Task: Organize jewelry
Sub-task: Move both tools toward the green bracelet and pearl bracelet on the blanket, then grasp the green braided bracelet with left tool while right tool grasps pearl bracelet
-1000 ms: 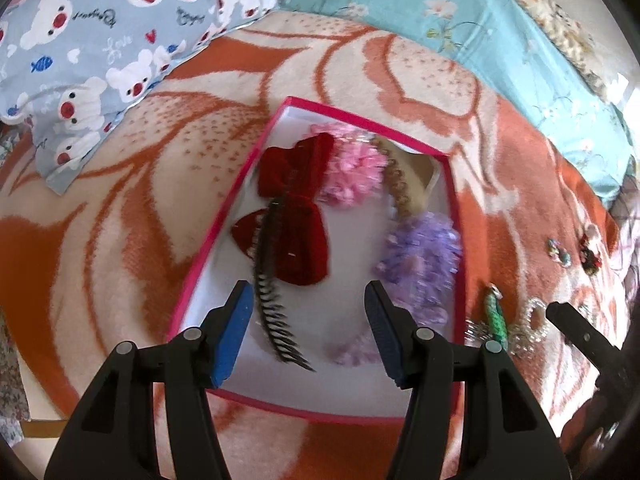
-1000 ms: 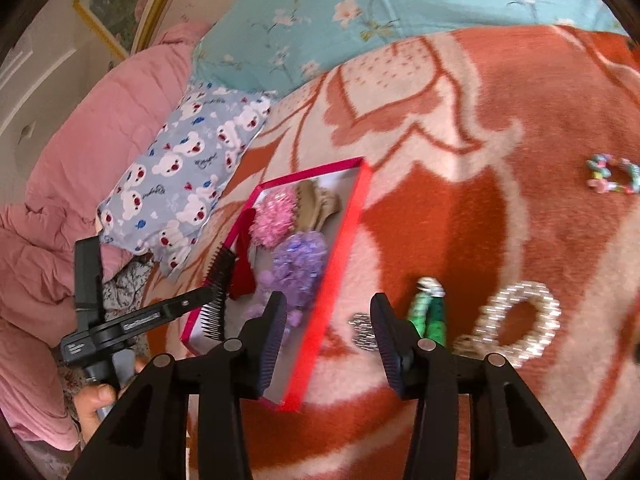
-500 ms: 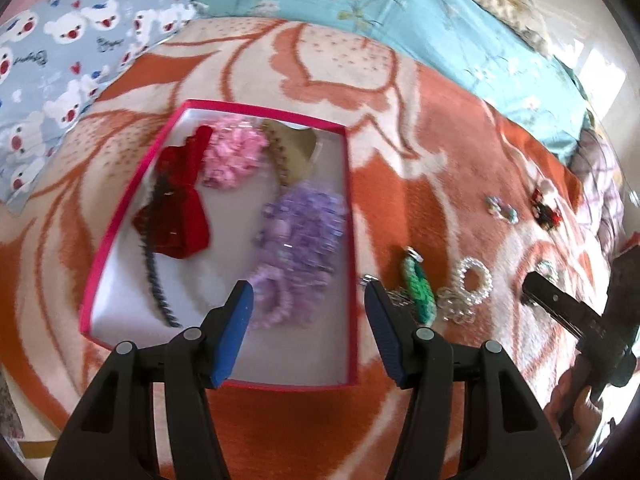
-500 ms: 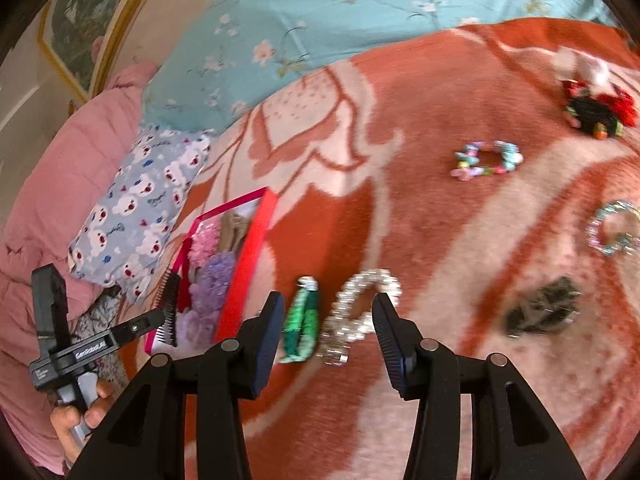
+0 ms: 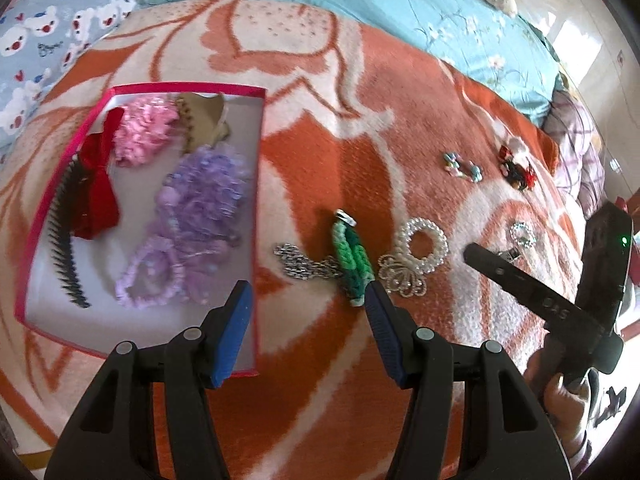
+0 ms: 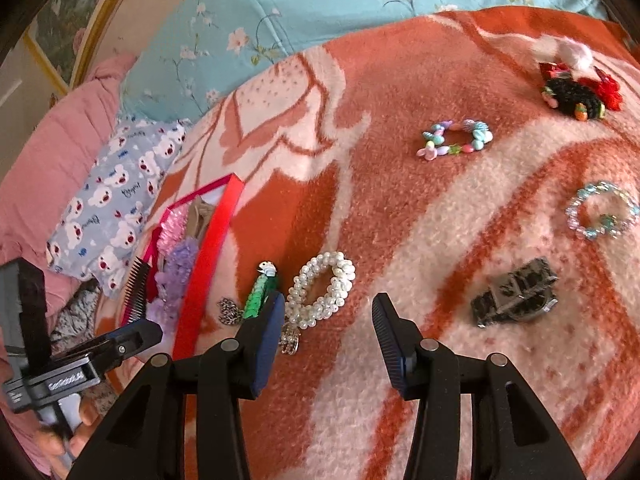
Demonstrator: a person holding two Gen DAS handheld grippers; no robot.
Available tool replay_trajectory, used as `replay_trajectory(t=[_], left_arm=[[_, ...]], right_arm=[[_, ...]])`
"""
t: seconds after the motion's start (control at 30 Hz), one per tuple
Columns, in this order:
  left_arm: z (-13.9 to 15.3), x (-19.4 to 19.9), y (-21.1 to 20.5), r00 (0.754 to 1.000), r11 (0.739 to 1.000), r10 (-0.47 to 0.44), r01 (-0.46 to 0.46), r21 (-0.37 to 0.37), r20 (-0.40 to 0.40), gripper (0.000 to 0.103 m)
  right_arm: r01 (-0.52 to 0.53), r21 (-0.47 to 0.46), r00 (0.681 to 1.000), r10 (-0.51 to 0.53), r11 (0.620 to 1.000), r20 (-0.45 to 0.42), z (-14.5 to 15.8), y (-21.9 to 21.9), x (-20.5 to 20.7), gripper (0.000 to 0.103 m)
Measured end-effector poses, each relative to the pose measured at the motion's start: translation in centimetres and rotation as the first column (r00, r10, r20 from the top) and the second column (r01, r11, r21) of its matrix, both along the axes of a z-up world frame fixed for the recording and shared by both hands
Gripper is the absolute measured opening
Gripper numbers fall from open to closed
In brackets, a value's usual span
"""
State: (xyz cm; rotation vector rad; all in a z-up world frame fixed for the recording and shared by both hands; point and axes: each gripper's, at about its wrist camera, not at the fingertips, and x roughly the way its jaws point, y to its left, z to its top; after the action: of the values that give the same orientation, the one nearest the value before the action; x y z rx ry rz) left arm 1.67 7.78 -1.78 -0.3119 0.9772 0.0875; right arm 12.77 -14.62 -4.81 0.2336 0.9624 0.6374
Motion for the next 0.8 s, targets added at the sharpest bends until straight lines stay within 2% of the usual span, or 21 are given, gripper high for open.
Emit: replay_trajectory(t=[0.43, 0.5, 0.57, 0.6, 0.63, 0.67, 0.73, 0.8], left_arm=[[-3.0, 3.5, -2.6, 0.995, 0.998, -0.066, 0.067, 0.007, -0.071, 0.057], [-3.6, 3.9, -3.0, 0.994, 0.997, -0.075, 0.076, 0.009, -0.085, 0.057], [-4.2, 4.3, -3.3, 0.991, 0.996, -0.085, 0.087, 0.011, -0.099, 0.056], [-4.6, 4.6, -3.6, 0.99, 0.996, -0.092, 0.093, 0.012, -0.106, 0.054], [-4.7, 4.8, -3.7, 0.989, 0.995, -0.094, 0.096, 0.014, -0.11, 0.05], [-5.1, 5.1, -3.9, 0.988, 0.995, -0.101, 0.103, 0.013, -0.118, 0.047], [-5.6, 5.5, -4.1, 0.985, 0.993, -0.113, 0.114, 0.003, -0.128, 0.028], [-6.1, 5.7, -4.2, 0.982, 0.991, -0.134, 0.131, -0.027, -0.13, 0.018]], right_arm=[[-0.039, -0.128, 0.999, 0.039, 0.991, -0.007, -2.1, 3.0, 2.6, 0.047], [-0.044, -0.171, 0.999, 0.047, 0.984, 0.011, -2.3, 3.5, 2.7, 0.042], [-0.042, -0.212, 0.998, 0.05, 0.976, 0.031, -2.4, 3.7, 2.6, 0.029], [-0.041, -0.21, 0.998, 0.048, 0.977, 0.03, -2.5, 3.6, 2.8, 0.017], [-0.041, -0.192, 0.999, 0.046, 0.981, 0.019, -2.5, 3.2, 2.9, 0.014], [-0.04, -0.179, 0.999, 0.044, 0.983, 0.016, -2.4, 3.0, 3.0, 0.014], [-0.03, -0.154, 0.999, 0.034, 0.988, 0.021, -1.9, 2.3, 2.9, 0.013], [-0.02, -0.129, 0.999, 0.023, 0.991, 0.028, -1.3, 1.8, 2.8, 0.013]])
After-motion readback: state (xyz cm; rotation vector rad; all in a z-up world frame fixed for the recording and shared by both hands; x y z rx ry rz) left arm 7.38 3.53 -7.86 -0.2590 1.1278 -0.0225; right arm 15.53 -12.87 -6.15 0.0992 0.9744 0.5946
